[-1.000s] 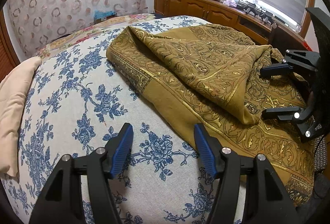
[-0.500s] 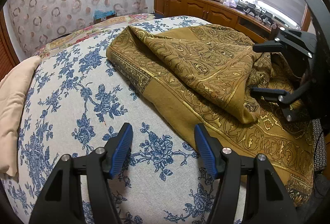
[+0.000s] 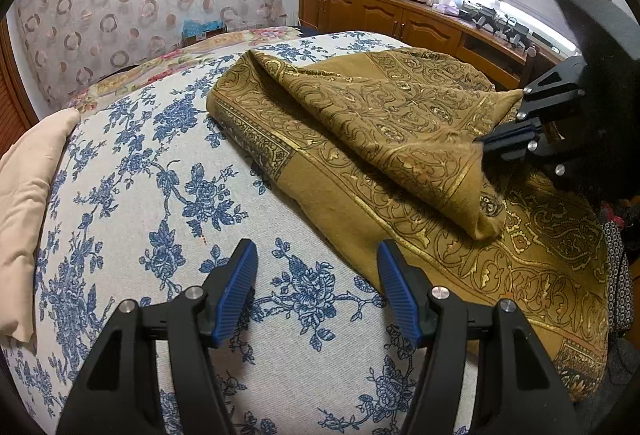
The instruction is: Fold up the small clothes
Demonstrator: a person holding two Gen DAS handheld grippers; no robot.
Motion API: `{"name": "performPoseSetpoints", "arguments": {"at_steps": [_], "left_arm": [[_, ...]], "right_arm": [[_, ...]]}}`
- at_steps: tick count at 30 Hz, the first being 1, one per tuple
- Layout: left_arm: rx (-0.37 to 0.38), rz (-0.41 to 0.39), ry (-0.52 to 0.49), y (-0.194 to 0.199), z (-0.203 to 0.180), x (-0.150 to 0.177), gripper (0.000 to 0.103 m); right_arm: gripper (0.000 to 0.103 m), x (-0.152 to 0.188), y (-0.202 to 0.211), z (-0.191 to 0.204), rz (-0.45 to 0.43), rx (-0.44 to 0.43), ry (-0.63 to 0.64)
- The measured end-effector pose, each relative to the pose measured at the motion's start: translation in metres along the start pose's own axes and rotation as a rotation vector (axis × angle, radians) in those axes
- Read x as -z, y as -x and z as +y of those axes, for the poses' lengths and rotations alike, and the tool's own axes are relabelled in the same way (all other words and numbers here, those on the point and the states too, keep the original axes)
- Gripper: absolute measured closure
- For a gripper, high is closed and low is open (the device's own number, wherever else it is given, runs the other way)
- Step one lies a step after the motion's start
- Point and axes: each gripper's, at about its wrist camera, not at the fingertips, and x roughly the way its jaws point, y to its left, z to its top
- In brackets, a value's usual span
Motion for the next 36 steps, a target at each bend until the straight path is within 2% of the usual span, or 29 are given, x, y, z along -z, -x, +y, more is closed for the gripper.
{"name": "performPoseSetpoints", "arguments": {"at_steps": [5, 10, 13, 15, 16, 17, 19, 23, 28, 30, 36], "left_arm": [[0.021, -0.057, 0.056, 0.013, 0.009, 0.000, 0.040], [0.030, -0.110, 0.059, 0.033, 0.008, -0.007, 0.040], [0.062, -0.133, 0.068, 0.041, 0.006, -0.013, 0.040], [0.060, -0.137, 0.058, 0.041, 0.001, -0.015, 0.040], [0.057, -0.131, 0.053, 0.040, -0.001, -0.015, 0.040], [0.057, -0.126, 0.051, 0.038, -0.002, -0.015, 0.040], [0.055, -0.112, 0.040, 0.034, -0.005, -0.013, 0.040], [0.065, -0.083, 0.033, 0.025, -0.010, -0.006, 0.040], [0.086, -0.074, 0.029, 0.023, -0.019, -0.002, 0.040], [0.096, -0.073, 0.025, 0.023, -0.024, 0.000, 0.040], [0.120, -0.069, 0.013, 0.031, -0.038, 0.009, 0.040]], "right_arm": [[0.103, -0.013, 0.031, -0.020, -0.106, 0.054, -0.055], [0.103, -0.027, 0.044, -0.084, -0.140, 0.111, -0.198], [0.103, -0.029, 0.039, -0.135, -0.126, 0.215, -0.320], [0.103, -0.020, 0.029, -0.178, -0.072, 0.341, -0.469], [0.099, -0.015, 0.024, -0.192, -0.042, 0.373, -0.518], [0.096, -0.007, 0.020, -0.205, -0.030, 0.354, -0.568], [0.084, 0.005, 0.021, -0.214, -0.044, 0.325, -0.625], [0.080, 0.025, 0.027, -0.203, -0.066, 0.249, -0.640], [0.071, 0.049, 0.038, -0.158, -0.066, 0.176, -0.558], [0.069, 0.062, 0.045, -0.140, -0.073, 0.145, -0.541], [0.065, 0.111, 0.070, -0.094, -0.095, 0.136, -0.554]]}}
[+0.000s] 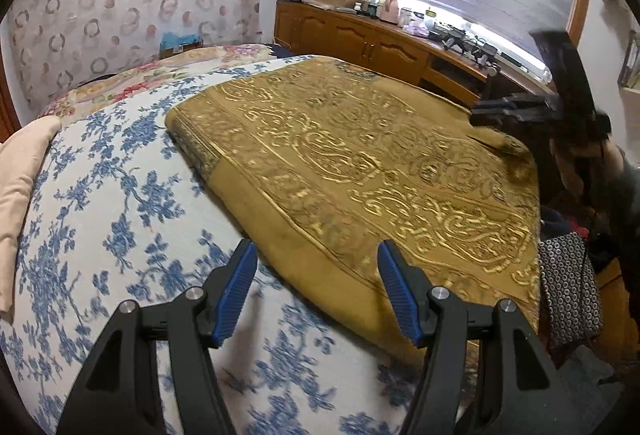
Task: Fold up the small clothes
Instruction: 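Grasp the loose edge with the right gripper and fold it flat over, then grasp the folded shirt's end with both grippers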
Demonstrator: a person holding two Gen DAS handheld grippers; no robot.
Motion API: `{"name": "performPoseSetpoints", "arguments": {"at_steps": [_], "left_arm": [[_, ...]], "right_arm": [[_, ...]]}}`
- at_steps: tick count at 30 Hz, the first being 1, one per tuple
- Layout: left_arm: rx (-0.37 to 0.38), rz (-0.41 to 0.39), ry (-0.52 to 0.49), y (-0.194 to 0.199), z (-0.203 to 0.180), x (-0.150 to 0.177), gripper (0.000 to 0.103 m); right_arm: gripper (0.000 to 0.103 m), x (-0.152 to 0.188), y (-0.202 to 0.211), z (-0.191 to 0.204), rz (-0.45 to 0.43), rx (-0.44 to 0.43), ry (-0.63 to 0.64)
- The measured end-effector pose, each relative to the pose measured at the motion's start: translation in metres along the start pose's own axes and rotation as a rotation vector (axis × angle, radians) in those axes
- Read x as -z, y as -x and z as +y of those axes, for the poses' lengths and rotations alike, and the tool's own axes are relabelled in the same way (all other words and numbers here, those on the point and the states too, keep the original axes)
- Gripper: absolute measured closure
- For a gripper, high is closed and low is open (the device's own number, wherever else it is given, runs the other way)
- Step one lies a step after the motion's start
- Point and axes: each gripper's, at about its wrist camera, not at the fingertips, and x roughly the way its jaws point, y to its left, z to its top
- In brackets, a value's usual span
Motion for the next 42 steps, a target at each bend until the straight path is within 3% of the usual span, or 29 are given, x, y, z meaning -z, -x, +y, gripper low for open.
{"name": "performPoseSetpoints", "arguments": {"at_steps": [8, 15, 27, 30, 31, 34, 35, 38, 42], "left_arm": [[0.011, 0.031, 0.008, 0.009, -0.013, 0.020, 0.040], [0.076, 0.039, 0.047, 0.022, -0.024, 0.037, 0.040], [0.212, 0.087, 0.068, 0.016, -0.051, 0.052, 0.040], [0.217, 0.099, 0.041, 0.013, -0.061, 0.055, 0.042], [0.214, 0.100, 0.033, 0.012, -0.064, 0.055, 0.044], [0.230, 0.106, 0.021, 0.011, -0.067, 0.055, 0.069], [0.233, 0.101, 0.015, 0.013, -0.067, 0.055, 0.086], [0.229, 0.042, 0.008, 0.028, -0.065, 0.050, 0.095], [0.248, -0.007, 0.041, 0.047, -0.052, 0.045, 0.096]], "right_arm": [[0.056, 0.057, 0.021, 0.002, -0.024, -0.013, -0.111], [0.054, 0.069, 0.021, 0.005, -0.038, -0.066, -0.206], [0.054, 0.077, 0.022, 0.009, -0.040, -0.051, -0.204], [0.054, 0.078, 0.027, 0.012, -0.051, -0.044, -0.197], [0.054, 0.077, 0.028, 0.011, -0.053, -0.045, -0.196], [0.054, 0.078, 0.032, 0.012, -0.062, -0.045, -0.192], [0.054, 0.078, 0.033, 0.012, -0.065, -0.045, -0.190], [0.053, 0.078, 0.037, 0.011, -0.072, -0.050, -0.192], [0.050, 0.079, 0.045, 0.013, -0.086, -0.057, -0.195]]}}
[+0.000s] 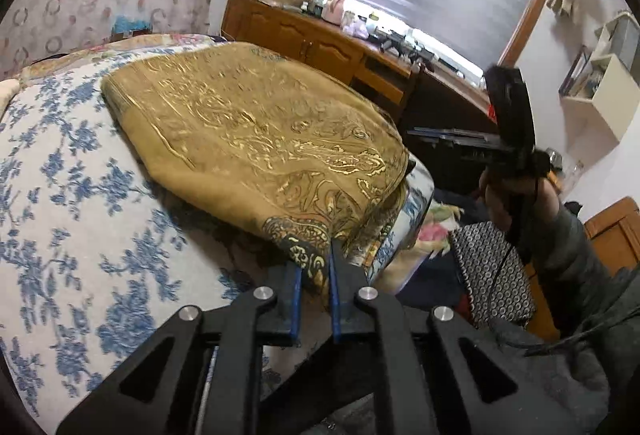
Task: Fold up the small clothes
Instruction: 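Grasp the folded shirt's end with both grippers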
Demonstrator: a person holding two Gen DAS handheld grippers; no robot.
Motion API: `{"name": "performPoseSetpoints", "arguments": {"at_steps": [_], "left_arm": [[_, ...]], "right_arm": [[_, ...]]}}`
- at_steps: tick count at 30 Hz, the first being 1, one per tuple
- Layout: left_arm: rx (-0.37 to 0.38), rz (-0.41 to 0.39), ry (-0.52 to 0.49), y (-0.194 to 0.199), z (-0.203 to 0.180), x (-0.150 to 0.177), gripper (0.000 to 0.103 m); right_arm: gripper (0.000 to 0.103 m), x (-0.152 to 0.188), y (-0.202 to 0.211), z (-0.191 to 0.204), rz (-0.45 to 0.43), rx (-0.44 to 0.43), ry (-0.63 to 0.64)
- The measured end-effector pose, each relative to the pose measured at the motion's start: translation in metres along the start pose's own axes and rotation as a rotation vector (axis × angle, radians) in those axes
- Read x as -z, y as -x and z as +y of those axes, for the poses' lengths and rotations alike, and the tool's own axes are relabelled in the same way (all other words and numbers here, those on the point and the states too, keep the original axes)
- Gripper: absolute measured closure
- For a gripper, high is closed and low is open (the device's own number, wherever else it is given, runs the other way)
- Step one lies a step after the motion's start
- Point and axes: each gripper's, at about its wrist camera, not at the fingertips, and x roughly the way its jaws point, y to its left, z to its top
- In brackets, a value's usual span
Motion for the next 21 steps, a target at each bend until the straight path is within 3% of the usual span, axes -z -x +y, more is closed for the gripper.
{"name": "performPoseSetpoints", "arguments": {"at_steps": [13, 18, 21], "left_arm": [[0.000, 0.018, 0.031, -0.010, 0.005, 0.002, 0.096], [0.020, -0.020, 0.022, -0.003, 0.000, -0.006, 0.098], [0.032, -0.047, 0.018, 0.002, -0.001, -0.018, 0.099]], "right_arm": [[0.044, 0.014, -0.025, 0.007, 0.058, -0.034, -0.068], [0.043, 0.013, -0.030, 0.015, 0.052, -0.048, -0.055], [0.050, 0.012, -0.032, 0.019, 0.052, -0.049, -0.041]]}}
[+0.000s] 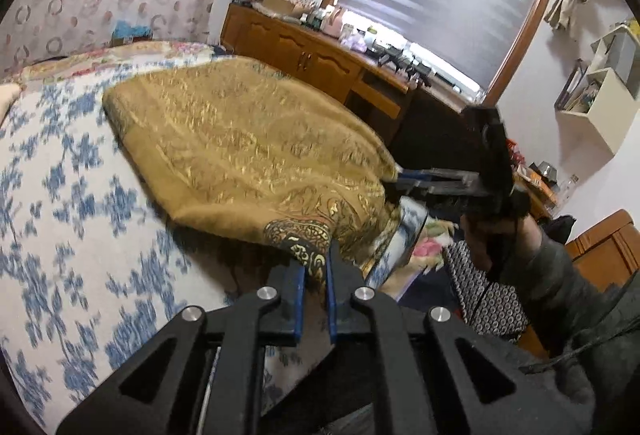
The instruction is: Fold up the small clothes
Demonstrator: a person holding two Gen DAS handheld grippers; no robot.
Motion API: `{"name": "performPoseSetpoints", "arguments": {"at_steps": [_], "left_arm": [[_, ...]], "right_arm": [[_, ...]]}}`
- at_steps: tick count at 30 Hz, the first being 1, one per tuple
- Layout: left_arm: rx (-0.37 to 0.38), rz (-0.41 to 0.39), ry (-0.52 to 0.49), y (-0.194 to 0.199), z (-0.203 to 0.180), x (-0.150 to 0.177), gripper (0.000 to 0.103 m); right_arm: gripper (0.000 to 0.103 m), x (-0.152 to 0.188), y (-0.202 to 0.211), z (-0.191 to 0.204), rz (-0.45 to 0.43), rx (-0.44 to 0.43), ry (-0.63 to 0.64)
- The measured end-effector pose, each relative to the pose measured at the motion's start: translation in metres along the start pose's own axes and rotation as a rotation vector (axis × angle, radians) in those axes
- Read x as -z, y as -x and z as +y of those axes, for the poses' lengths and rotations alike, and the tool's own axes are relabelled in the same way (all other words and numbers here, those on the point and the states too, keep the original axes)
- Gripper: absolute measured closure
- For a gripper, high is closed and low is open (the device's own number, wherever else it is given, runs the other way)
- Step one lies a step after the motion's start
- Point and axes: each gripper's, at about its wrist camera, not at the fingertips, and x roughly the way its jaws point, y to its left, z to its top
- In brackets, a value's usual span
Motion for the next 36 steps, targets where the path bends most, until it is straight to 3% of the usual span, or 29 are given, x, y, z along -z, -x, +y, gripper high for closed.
{"name": "performPoseSetpoints", "arguments": {"at_steps": [5, 7, 9, 16, 23, 36], "left_arm": [[0.011, -0.035, -0.024, 0.006, -0.006, -0.019, 0.099], [0.010, -0.040, -0.033, 0.005, -0.008, -0.022, 0.099], [0.007, -0.045, -0.037, 0.005, -0.009, -0.026, 0.099], [-0.017, -0.083, -0.036, 0.015, -0.003, -0.041, 0.099], [-0.065, -0.113, -0.057, 0.016, 0.003, -0.057, 0.099], [-0.122, -0.159, -0.042, 0.002, 0.048, -0.121, 0.099]], "right_arm": [[0.076, -0.001, -0.003, -0.001, -0.004, -0.025, 0.000], [0.091, -0.001, -0.002, -0.003, -0.009, -0.056, -0.004], [0.095, -0.003, 0.002, -0.001, -0.031, -0.066, 0.003], [0.096, -0.025, 0.027, 0.004, -0.151, -0.079, 0.013], [0.096, -0.058, 0.036, 0.017, -0.217, -0.065, 0.075], [0.097, -0.148, -0.005, 0.027, -0.211, -0.031, 0.208]]}}
